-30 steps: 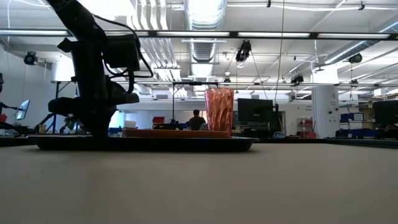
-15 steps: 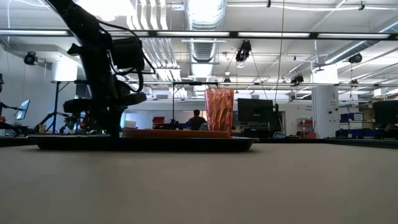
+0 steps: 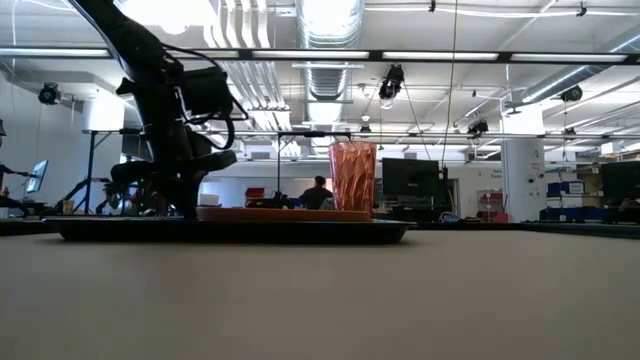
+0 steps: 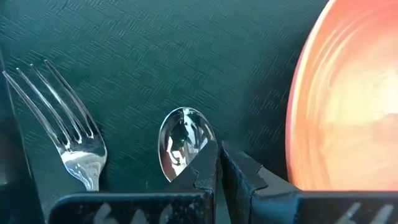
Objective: Pick and place plate/cup/fork/spoon on tray
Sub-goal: Adjust the orange spoon on the black tray
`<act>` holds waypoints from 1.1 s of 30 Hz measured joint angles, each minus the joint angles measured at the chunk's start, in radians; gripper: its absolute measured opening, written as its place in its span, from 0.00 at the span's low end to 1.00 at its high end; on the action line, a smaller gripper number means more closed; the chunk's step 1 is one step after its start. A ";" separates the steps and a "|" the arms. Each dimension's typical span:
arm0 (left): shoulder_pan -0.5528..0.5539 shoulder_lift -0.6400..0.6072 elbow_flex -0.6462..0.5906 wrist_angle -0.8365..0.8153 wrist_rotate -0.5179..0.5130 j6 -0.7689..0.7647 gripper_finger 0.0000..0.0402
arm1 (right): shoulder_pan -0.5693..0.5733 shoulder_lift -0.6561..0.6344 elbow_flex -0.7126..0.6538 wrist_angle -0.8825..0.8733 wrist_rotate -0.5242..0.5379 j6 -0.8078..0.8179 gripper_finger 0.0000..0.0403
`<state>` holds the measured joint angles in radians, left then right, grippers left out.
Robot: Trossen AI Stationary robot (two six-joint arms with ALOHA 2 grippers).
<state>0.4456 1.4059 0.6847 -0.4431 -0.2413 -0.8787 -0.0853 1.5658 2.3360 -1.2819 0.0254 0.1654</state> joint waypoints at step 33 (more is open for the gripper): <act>0.027 0.000 -0.048 -0.055 -0.002 0.020 0.00 | 0.000 0.001 0.000 0.000 -0.001 0.000 0.16</act>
<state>0.4721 1.4055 0.6369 -0.4985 -0.2436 -0.8590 -0.0853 1.5665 2.3360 -1.2823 0.0246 0.1654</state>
